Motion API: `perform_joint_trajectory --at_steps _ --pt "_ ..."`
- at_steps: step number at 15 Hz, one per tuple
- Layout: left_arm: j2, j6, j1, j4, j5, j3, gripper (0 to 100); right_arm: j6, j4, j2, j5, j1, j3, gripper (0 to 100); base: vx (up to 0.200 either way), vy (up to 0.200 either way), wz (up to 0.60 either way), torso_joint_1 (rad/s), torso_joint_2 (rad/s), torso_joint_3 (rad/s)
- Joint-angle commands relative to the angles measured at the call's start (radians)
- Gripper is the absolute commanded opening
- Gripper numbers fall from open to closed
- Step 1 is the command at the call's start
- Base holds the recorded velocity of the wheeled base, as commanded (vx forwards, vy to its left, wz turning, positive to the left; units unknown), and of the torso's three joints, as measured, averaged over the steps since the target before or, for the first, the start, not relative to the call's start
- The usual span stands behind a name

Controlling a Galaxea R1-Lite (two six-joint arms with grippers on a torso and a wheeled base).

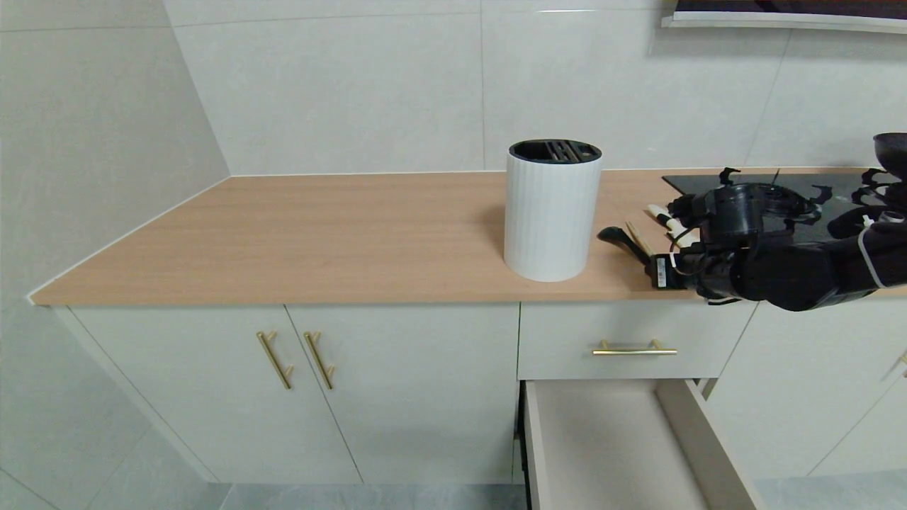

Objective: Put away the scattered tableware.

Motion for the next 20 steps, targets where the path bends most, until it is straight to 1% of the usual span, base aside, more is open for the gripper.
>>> perform_joint_trajectory --at_steps 1,8,10,12,14,15,16,17,18,20 --pt "0.000 -0.001 0.001 0.000 0.001 0.000 100 0.000 0.001 0.001 0.001 0.001 0.000 0 0.000 0.000 0.00 0.000 0.00 0.000" --pt "0.000 -0.001 0.001 0.000 0.001 0.000 100 0.000 0.003 -0.010 -0.001 0.001 0.001 0 0.000 0.000 0.00 0.000 0.00 0.000" --pt "0.000 0.000 0.001 0.000 0.001 0.000 100 0.005 0.012 -0.053 -0.001 0.003 0.014 0 0.000 0.000 0.00 0.000 0.00 0.000" --pt "0.000 0.000 0.001 0.000 0.001 0.000 100 0.026 0.012 -0.168 -0.006 0.009 0.086 0 0.000 0.000 0.00 0.000 0.00 0.000" --pt "0.000 -0.001 0.001 0.000 0.001 0.000 100 0.069 0.015 -0.323 -0.003 0.038 0.156 0 0.000 0.000 0.00 0.000 0.00 0.000" --pt "0.000 0.000 0.001 0.000 0.001 0.000 100 0.069 0.024 -0.383 0.001 0.041 0.188 0 0.000 0.000 0.00 0.000 0.00 0.000" --pt "0.000 -0.001 0.001 0.000 0.001 0.000 100 0.072 0.053 -0.450 0.001 0.052 0.236 0 0.000 0.000 0.00 0.000 0.00 0.000" --pt "0.000 0.000 0.001 0.000 0.001 0.000 100 0.072 0.096 -0.519 0.001 0.090 0.291 0 0.000 0.000 0.00 0.000 0.00 0.000" --pt "0.000 -0.001 0.001 0.002 0.001 0.000 100 0.072 0.135 -0.568 0.005 0.106 0.325 0 0.000 0.000 0.00 0.000 0.00 0.000" --pt "0.000 -0.001 0.001 0.002 0.001 0.000 100 0.072 0.230 -0.668 0.056 0.110 0.360 0 0.000 0.000 0.00 0.000 0.00 0.000"
